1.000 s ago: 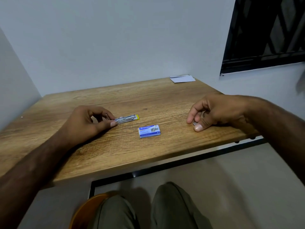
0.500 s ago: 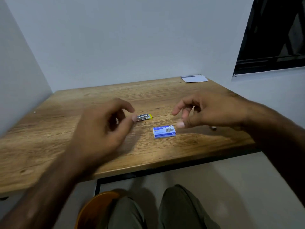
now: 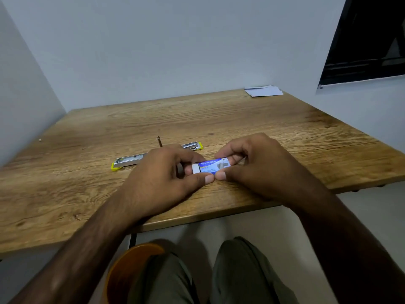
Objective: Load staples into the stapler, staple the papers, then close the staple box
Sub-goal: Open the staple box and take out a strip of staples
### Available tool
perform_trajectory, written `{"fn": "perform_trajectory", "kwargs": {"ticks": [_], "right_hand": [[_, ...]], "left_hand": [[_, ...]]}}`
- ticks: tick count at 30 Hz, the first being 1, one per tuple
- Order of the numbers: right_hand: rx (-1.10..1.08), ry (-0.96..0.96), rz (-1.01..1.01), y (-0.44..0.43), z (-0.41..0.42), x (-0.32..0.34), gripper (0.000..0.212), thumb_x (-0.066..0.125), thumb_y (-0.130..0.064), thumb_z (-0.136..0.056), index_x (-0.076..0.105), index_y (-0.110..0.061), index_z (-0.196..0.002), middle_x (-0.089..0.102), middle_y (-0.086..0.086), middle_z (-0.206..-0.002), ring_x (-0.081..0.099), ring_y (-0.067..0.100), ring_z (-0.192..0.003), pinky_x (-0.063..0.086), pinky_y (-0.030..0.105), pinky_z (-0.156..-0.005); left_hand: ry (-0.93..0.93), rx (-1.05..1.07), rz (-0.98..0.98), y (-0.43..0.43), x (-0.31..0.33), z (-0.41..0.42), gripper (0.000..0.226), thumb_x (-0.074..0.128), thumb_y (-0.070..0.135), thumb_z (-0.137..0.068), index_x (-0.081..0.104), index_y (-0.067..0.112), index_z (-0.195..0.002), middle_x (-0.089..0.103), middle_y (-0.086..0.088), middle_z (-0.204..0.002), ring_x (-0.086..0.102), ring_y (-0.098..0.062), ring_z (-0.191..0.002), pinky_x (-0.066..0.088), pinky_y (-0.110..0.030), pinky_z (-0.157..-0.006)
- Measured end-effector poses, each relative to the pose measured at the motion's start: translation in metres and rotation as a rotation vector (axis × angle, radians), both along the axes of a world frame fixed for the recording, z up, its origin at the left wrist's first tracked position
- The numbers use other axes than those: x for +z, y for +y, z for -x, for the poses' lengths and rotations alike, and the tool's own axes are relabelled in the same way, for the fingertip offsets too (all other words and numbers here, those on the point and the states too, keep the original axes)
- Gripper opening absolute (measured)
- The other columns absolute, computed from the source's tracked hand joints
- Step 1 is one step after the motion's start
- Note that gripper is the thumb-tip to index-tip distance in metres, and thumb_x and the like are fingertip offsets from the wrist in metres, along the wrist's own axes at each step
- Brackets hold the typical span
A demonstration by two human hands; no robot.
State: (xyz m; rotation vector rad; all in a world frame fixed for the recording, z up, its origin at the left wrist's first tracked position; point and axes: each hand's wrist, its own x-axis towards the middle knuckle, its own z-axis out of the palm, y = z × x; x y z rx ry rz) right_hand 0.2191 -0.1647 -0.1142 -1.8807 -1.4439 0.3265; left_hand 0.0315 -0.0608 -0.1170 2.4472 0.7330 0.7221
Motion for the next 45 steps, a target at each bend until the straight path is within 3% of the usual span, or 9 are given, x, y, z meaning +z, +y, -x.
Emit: {"fn": "perform_trajectory", "kwargs": {"ticks": [7, 11, 14, 19, 24, 28, 34, 39, 45], "right_hand": [[-0.041, -0.04, 0.026, -0.001, -0.004, 0.001, 0.028, 0.084, -0.036, -0.073, 0.077, -0.034, -0.1, 0.072, -0.01, -0.08, 0.063, 0.004, -0.072, 0.043, 0.026, -0.064], [-0.06, -0.015, 0.04, -0.003, -0.005, 0.003, 0.029, 0.085, -0.032, -0.074, 0.077, -0.032, -0.101, 0.072, -0.009, -0.081, 0.065, 0.005, -0.074, 0.049, 0.028, -0.068], [-0.064, -0.019, 0.048, -0.002, -0.005, 0.005, 0.032, 0.084, -0.03, -0.075, 0.076, -0.032, -0.105, 0.07, -0.011, -0.082, 0.063, 0.003, -0.074, 0.043, 0.023, -0.065], [-0.015, -0.12, -0.031, -0.009, 0.003, 0.011, 0.056, 0.083, -0.031, -0.074, 0.062, -0.046, -0.124, 0.054, -0.013, -0.111, 0.052, -0.013, -0.084, 0.037, 0.015, -0.071], [0.15, -0.244, -0.09, 0.003, 0.031, 0.017, 0.018, 0.071, -0.023, -0.087, 0.075, -0.038, -0.096, 0.059, -0.007, -0.103, 0.051, 0.0, -0.079, 0.038, 0.028, -0.071], [0.164, -0.351, 0.016, 0.012, 0.034, 0.022, 0.017, 0.068, -0.024, -0.091, 0.078, -0.036, -0.097, 0.062, -0.01, -0.104, 0.054, 0.009, -0.091, 0.038, 0.028, -0.073], [0.19, -0.353, 0.085, 0.019, 0.028, 0.032, 0.011, 0.07, -0.031, -0.088, 0.081, -0.035, -0.09, 0.068, -0.017, -0.086, 0.055, -0.003, -0.073, 0.034, 0.016, -0.058], [0.112, -0.421, 0.099, 0.027, 0.037, 0.034, 0.015, 0.073, -0.048, -0.08, 0.08, -0.035, -0.083, 0.074, -0.011, -0.086, 0.063, 0.009, -0.084, 0.041, 0.022, -0.059], [0.076, -0.481, 0.155, 0.034, 0.042, 0.039, 0.012, 0.069, -0.04, -0.08, 0.079, -0.033, -0.078, 0.072, -0.014, -0.079, 0.062, 0.008, -0.077, 0.042, 0.024, -0.059]], "left_hand": [[-0.025, 0.086, 0.068, 0.004, -0.001, 0.003, 0.021, 0.088, 0.043, -0.075, 0.08, 0.034, -0.092, 0.065, 0.023, -0.07, 0.055, 0.01, -0.06, 0.035, -0.019, -0.056], [-0.04, 0.075, 0.087, 0.003, 0.0, 0.007, 0.021, 0.089, 0.037, -0.076, 0.08, 0.034, -0.095, 0.061, 0.032, -0.062, 0.048, 0.002, -0.048, 0.035, -0.011, -0.046], [-0.069, 0.056, 0.123, 0.002, 0.002, 0.008, 0.027, 0.09, 0.034, -0.075, 0.079, 0.034, -0.1, 0.063, 0.017, -0.072, 0.043, -0.001, -0.05, 0.033, -0.012, -0.048], [-0.077, 0.051, 0.129, 0.001, 0.003, 0.008, 0.027, 0.092, 0.033, -0.072, 0.079, 0.032, -0.095, 0.066, 0.01, -0.079, 0.045, -0.003, -0.053, 0.035, -0.012, -0.05], [-0.114, 0.061, 0.148, 0.001, 0.003, 0.008, 0.031, 0.095, 0.033, -0.065, 0.072, 0.025, -0.083, 0.069, 0.008, -0.069, 0.045, -0.003, -0.048, 0.036, -0.017, -0.048], [-0.147, 0.102, 0.212, 0.004, 0.002, 0.01, 0.036, 0.099, 0.031, -0.058, 0.069, 0.021, -0.074, 0.063, 0.006, -0.056, 0.046, -0.006, -0.047, 0.037, -0.023, -0.048], [-0.119, 0.024, 0.364, 0.008, 0.007, 0.018, 0.026, 0.096, 0.016, -0.065, 0.076, 0.012, -0.08, 0.075, -0.016, -0.072, 0.058, -0.018, -0.057, 0.05, -0.036, -0.059], [-0.156, 0.02, 0.4, 0.008, 0.006, 0.02, 0.022, 0.095, 0.011, -0.068, 0.076, 0.011, -0.079, 0.069, -0.031, -0.072, 0.055, -0.025, -0.059, 0.047, -0.04, -0.062], [-0.174, 0.022, 0.42, 0.008, 0.003, 0.019, 0.023, 0.094, 0.01, -0.069, 0.075, 0.011, -0.083, 0.074, -0.028, -0.077, 0.058, -0.026, -0.06, 0.053, -0.046, -0.062]]}}
